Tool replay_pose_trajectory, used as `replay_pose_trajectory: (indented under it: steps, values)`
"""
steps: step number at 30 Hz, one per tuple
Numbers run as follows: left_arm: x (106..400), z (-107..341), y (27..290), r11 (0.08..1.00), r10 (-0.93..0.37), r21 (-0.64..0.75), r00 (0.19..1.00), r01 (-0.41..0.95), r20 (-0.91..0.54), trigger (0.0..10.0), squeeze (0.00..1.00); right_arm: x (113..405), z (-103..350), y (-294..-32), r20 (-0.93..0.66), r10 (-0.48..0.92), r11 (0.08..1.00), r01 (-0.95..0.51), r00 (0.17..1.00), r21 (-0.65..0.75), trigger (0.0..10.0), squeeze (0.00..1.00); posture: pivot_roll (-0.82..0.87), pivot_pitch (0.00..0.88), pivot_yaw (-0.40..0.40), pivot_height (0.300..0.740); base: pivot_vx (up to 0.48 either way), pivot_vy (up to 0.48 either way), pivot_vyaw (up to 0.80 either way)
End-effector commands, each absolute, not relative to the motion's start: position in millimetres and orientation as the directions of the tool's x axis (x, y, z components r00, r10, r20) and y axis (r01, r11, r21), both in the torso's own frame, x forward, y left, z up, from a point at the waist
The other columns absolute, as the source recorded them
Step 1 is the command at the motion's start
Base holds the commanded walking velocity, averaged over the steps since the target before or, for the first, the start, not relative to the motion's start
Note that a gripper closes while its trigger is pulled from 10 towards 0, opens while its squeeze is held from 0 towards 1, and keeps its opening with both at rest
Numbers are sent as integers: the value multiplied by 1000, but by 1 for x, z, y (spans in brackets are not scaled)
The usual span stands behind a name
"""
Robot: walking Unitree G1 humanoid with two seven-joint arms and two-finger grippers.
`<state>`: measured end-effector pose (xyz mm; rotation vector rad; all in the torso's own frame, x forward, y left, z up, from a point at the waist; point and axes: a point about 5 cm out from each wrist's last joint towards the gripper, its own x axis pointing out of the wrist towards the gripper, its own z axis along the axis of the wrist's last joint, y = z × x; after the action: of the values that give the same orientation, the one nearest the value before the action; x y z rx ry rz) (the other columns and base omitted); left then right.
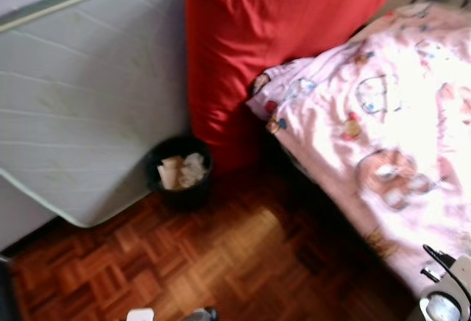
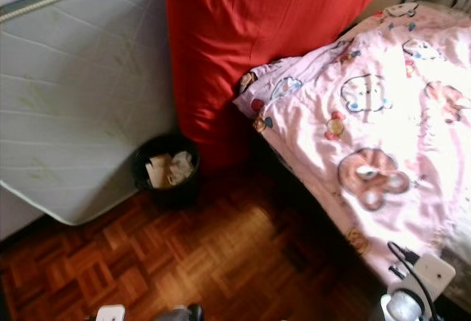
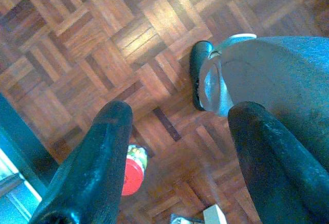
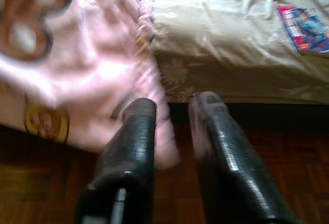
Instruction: Clean up the room
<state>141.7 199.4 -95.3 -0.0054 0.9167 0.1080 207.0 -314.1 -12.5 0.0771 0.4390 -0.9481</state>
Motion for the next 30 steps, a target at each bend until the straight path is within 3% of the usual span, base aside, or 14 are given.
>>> replay_pose_trajectory:
  steps: [1, 2, 6, 7, 9, 11, 13, 18, 22, 28, 30]
  values:
    - [135, -99, 193, 998, 56, 28, 578, -57, -814, 10000, 0, 202, -18, -315, -434, -766, 580, 802, 475, -145, 10000, 1000, 154, 203, -24, 740, 0, 0, 0]
    - [135, -99, 193, 998, 53, 27, 577, -54, -815, 10000, 0, 202, -21, -313, -460, -750, 592, 792, 475, -147, 10000, 0, 154, 202, -24, 740, 0, 0, 0]
    - [135, -99, 192, 999, 49, 29, 577, -43, -816, 10000, 0, 199, -39, -293, -574, -628, 693, 712, 524, -108, 10000, 0, 151, 200, -28, 740, 0, 0, 0]
    - [135, -99, 192, 999, 48, 30, 576, -41, -816, 10000, 0, 199, -48, -277, -634, -518, 793, 600, 574, -106, 10000, 0, 151, 200, -28, 740, 0, 0, 0]
    - [136, -99, 192, 999, 46, 30, 577, -37, -816, 10000, 0, 198, -59, -253, -683, -357, 907, 411, 637, -91, 10000, 0, 146, 198, -31, 740, 0, 0, 0]
    - [137, -99, 191, 999, 49, 31, 578, -41, -815, 10000, 0, 186, -75, -221, -761, -169, 979, 194, 627, -57, 10000, 0, 142, 193, -38, 740, 0, 0, 0]
    - [137, -99, 191, 999, 51, 31, 580, -45, -813, 10000, 0, 180, -82, -206, -790, -87, 995, 96, 607, -36, 10000, 0, 145, 192, -38, 740, 0, 0, 0]
    - [137, -99, 189, 998, 58, 24, 584, -65, -809, 10000, 0, 172, -86, -202, -811, -89, 991, 130, 579, -17, 10000, 0, 150, 182, -48, 740, 0, 0, 0]
    - [137, -99, 188, 997, 61, 19, 586, -78, -808, 10000, 0, 168, -85, -222, -810, -160, 975, 216, 564, -42, 10000, 0, 149, 164, -51, 740, 0, 0, 0]
    - [135, -100, 189, 997, 61, 19, 582, -77, -811, 10000, 0, 153, -93, -214, -836, -136, 978, 207, 532, -27, 10000, 0, 144, 142, -42, 740, 0, 0, 0]
    - [149, -91, 200, 997, 65, 20, 640, -77, -765, 10000, 0, 152, -93, -215, -836, -144, 978, 208, 530, -37, 10000, 0, 145, 143, -42, 740, 0, 0, 797]
